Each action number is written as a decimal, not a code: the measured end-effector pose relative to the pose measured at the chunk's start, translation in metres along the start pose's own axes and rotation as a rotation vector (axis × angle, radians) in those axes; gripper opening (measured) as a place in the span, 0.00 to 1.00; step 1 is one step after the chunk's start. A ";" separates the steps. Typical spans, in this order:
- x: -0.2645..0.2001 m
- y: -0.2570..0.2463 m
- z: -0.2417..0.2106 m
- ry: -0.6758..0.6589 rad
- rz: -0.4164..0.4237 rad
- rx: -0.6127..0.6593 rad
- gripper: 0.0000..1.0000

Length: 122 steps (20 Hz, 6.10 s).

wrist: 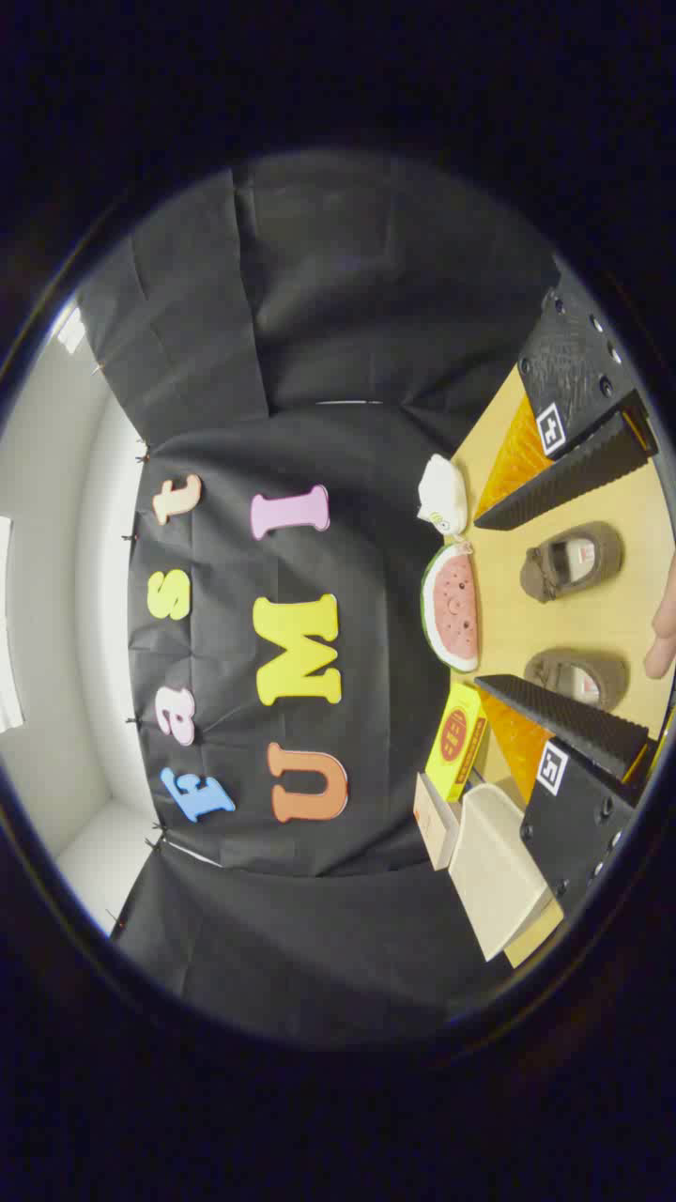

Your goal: Open the storage box then place both shoes into the box .Put the left shoe in first, then the right shoe, with the right side of both shoes facing outward in a uniform manner.

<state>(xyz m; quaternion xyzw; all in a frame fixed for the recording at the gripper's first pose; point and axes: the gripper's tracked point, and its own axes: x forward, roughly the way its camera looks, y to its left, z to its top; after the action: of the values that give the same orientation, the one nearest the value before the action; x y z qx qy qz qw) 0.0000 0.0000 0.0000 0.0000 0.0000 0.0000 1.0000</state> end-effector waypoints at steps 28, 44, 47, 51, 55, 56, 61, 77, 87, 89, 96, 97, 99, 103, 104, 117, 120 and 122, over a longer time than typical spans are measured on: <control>0.085 0.177 -0.059 0.224 0.432 0.146 0.96; 0.126 0.269 -0.143 0.730 0.876 0.613 0.91; 0.127 0.282 -0.147 0.792 0.917 0.737 0.84; 0.124 0.278 -0.141 0.830 0.898 0.774 0.68; 0.120 0.273 -0.142 0.917 0.807 0.725 0.62; 0.119 0.272 -0.142 0.941 0.779 0.702 0.60; 0.120 0.264 -0.127 0.956 0.667 0.576 0.45; 0.094 0.310 -0.010 0.876 0.603 0.417 0.00; 0.074 0.440 0.064 0.864 0.666 0.470 0.01; 0.067 0.471 0.065 0.871 0.719 0.466 0.02; 0.052 0.536 0.061 0.830 0.889 0.475 0.43; 0.050 0.541 0.060 0.817 0.910 0.451 0.57; 0.045 0.540 0.055 0.800 0.921 0.407 0.78; 0.051 0.517 0.046 0.789 0.889 0.361 0.94; 0.054 0.509 0.045 0.781 0.881 0.355 0.95; 0.123 0.264 -0.055 0.861 0.471 0.056 0.96; 0.126 0.203 -0.082 0.899 0.373 -0.029 0.95; 0.125 0.166 -0.106 0.960 0.306 -0.085 0.95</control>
<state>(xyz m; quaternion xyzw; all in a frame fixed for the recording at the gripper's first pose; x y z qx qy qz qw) 0.1249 0.1657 -0.1059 -0.0406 0.4597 0.1468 0.8749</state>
